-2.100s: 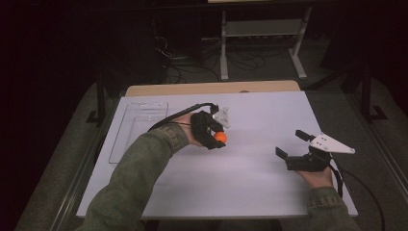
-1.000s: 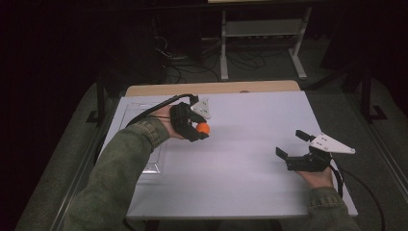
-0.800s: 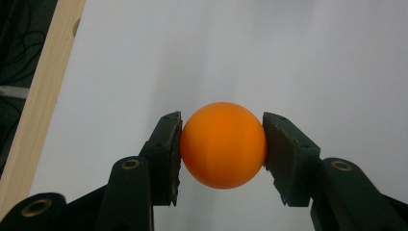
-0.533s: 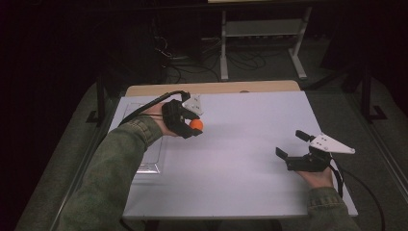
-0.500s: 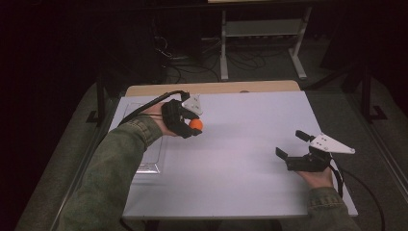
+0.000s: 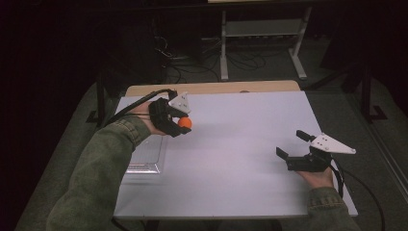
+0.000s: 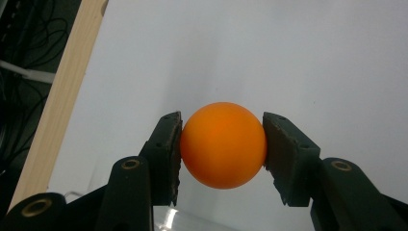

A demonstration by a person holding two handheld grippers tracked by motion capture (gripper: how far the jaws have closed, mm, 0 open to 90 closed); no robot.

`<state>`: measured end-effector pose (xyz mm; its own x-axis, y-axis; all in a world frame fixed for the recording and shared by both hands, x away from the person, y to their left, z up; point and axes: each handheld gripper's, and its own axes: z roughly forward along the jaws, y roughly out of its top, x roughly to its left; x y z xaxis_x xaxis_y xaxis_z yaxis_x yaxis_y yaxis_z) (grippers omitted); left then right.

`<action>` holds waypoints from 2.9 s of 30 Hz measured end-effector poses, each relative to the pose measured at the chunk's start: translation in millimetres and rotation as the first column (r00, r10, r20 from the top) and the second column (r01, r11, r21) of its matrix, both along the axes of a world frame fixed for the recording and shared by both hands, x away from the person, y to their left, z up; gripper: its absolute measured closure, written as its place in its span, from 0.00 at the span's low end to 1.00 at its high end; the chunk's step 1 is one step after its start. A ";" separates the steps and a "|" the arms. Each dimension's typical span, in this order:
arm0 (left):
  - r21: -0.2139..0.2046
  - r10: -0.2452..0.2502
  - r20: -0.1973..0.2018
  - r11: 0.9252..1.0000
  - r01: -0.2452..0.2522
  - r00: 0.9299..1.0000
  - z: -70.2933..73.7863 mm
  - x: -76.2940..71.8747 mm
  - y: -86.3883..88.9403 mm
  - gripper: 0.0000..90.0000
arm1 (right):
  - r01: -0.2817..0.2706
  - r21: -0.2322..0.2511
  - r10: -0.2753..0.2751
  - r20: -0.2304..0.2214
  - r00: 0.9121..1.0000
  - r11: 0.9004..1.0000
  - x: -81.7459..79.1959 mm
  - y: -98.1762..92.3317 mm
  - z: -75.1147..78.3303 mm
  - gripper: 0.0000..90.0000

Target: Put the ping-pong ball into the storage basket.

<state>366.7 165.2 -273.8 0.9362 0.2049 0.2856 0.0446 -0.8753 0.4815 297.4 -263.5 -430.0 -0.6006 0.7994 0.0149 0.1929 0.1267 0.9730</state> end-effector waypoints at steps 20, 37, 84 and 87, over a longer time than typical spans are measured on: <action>0.017 0.054 -0.022 0.998 -0.054 0.998 6.4 0.9 33.7 0.56 | -0.001 -0.006 0.001 0.000 1.000 1.000 -0.4 0.7 -0.1 0.00; 0.048 0.099 -0.027 0.994 -0.098 0.995 3.8 3.0 55.3 0.56 | 0.000 -0.010 0.000 -0.003 1.000 1.000 0.1 0.8 -0.8 0.00; 0.112 0.153 -0.061 0.983 -0.146 0.986 -9.4 -1.0 90.4 0.56 | -0.002 -0.019 0.002 -0.008 1.000 1.000 -0.3 2.0 -1.0 0.00; 0.116 0.154 -0.070 0.983 -0.145 0.986 -12.8 -0.7 90.6 0.56 | -0.002 -0.019 0.002 -0.010 1.000 1.000 -0.2 2.3 -1.1 0.00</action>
<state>366.0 255.8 -286.6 0.9177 0.3156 0.2414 0.2127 -0.9033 0.3726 297.1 -261.1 -431.1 -0.6024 0.7982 0.0060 0.2025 0.1456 0.9684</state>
